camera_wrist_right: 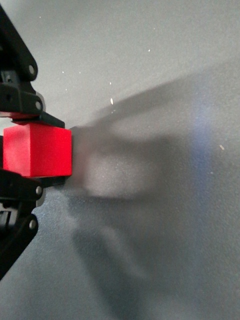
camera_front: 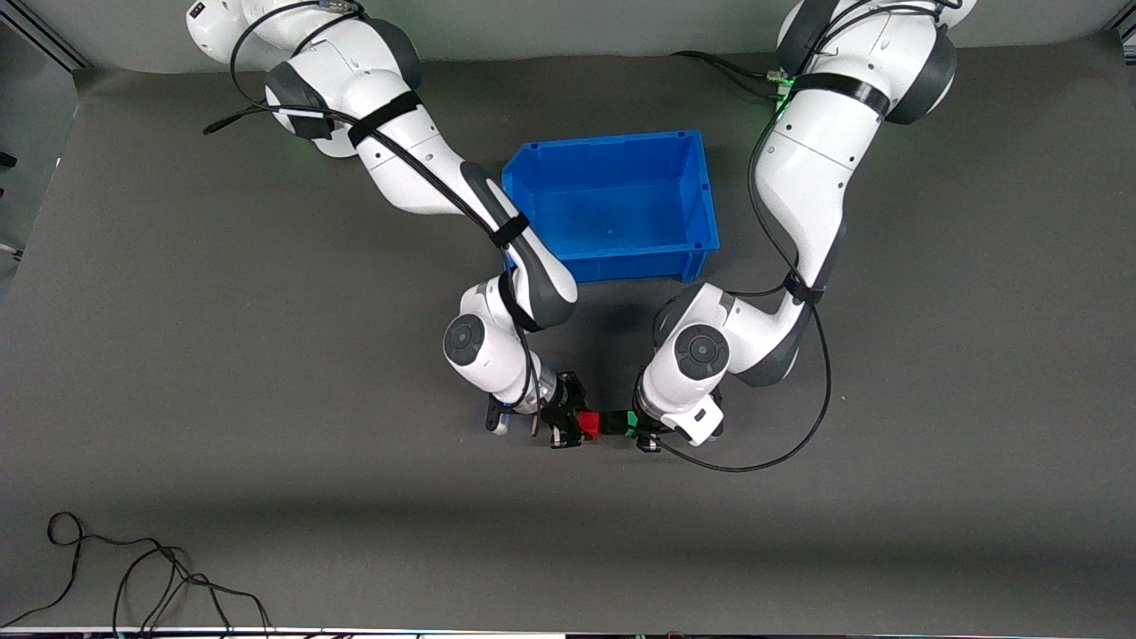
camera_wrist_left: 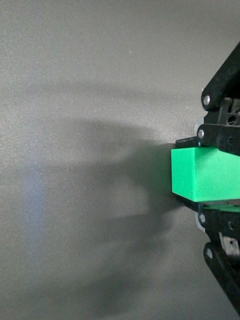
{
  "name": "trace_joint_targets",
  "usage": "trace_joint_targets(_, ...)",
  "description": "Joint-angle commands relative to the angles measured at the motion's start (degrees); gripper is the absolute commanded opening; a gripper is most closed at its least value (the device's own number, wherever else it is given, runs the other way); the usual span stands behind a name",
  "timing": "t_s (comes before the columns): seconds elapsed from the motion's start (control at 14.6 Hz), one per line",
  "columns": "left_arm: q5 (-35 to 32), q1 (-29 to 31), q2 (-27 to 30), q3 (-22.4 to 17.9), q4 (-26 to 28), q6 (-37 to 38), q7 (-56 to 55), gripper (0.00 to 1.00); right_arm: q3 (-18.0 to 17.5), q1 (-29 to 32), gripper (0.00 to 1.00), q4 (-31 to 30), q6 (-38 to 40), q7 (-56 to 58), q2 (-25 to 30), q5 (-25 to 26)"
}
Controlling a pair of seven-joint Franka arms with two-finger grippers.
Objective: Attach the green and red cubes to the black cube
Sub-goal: 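Press the red cube against the black cube while the left gripper presses green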
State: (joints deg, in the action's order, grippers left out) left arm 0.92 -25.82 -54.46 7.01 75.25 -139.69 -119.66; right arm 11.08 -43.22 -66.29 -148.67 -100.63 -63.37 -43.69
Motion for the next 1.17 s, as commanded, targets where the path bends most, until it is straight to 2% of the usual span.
trace_joint_targets(0.0, 0.13, -0.90, -0.65, -0.77, -1.07, -0.06, -1.19, 0.24, 0.52, -0.64, 0.00, 2.92, -0.57, -2.55, -1.84, 1.07)
trace_joint_targets(0.14, 0.13, -0.90, -0.74, -0.77, -0.98, -0.06, -1.10, 0.25, 0.52, -0.64, 0.00, 3.36, -0.65, -2.55, -1.84, 1.07)
trace_joint_targets(0.21, 0.04, -0.90, -0.74, -0.77, -0.98, 0.03, -1.01, 0.33, 0.52, -0.81, 0.00, 3.62, -0.57, -2.64, -1.84, 1.07)
trace_joint_targets(0.34, -0.22, -0.90, -0.74, -0.77, -0.98, 0.03, -0.49, 0.62, 0.52, -0.99, 0.00, 3.80, -0.65, -2.72, -1.84, 1.07)
trace_joint_targets(0.41, 0.04, -0.81, -0.65, -0.77, -1.07, -0.06, -1.01, 0.72, 0.52, -1.08, 0.00, 3.80, -0.65, -2.72, -1.84, 1.07)
trace_joint_targets(0.48, 0.04, -0.90, -0.65, -0.77, -1.07, -0.06, -1.10, 0.80, 0.52, -1.25, 0.00, 3.80, -0.65, -2.72, -1.84, 1.07)
trace_joint_targets(0.62, 0.04, -0.90, -0.56, -0.77, -1.07, 0.03, -1.10, 0.88, 0.52, -1.34, 0.00, 3.80, -0.65, -2.55, -1.84, 1.07)
trace_joint_targets(0.69, 0.04, -0.90, -0.56, -0.77, -1.07, 0.03, -1.10, 0.93, 0.52, -1.26, 0.12, 3.80, -0.65, -2.38, -1.84, 0.98)
trace_joint_targets(0.76, 0.04, -0.90, -0.56, -0.77, -1.07, -0.06, -1.10, 0.97, 0.52, -1.26, 0.67, 3.80, -0.65, -2.46, -1.84, 1.06)
trace_joint_targets(0.82, 0.04, -0.90, -0.48, -0.77, -1.07, 0.03, -1.10, 0.98, 0.52, -1.26, 0.83, 3.80, -0.65, -2.46, -1.84, 1.07)
trace_joint_targets(0.89, 0.04, -0.90, -0.48, -0.85, -1.07, 0.03, -1.10, 0.99, 0.52, -1.26, 0.92, 3.80, -0.65, -2.46, -1.84, 1.07)
trace_joint_targets(1.03, -0.13, -0.46, 0.14, -0.85, -1.07, 0.29, -0.84, 0.99, 0.61, -1.26, 1.00, 3.80, -0.65, -2.46, -1.76, 1.07)
trace_joint_targets(1.1, -0.22, -0.20, 0.84, -0.94, -1.16, 1.17, -0.66, 1.00, 0.61, -1.26, 1.00, 3.89, -0.65, -2.46, -1.67, 1.07)
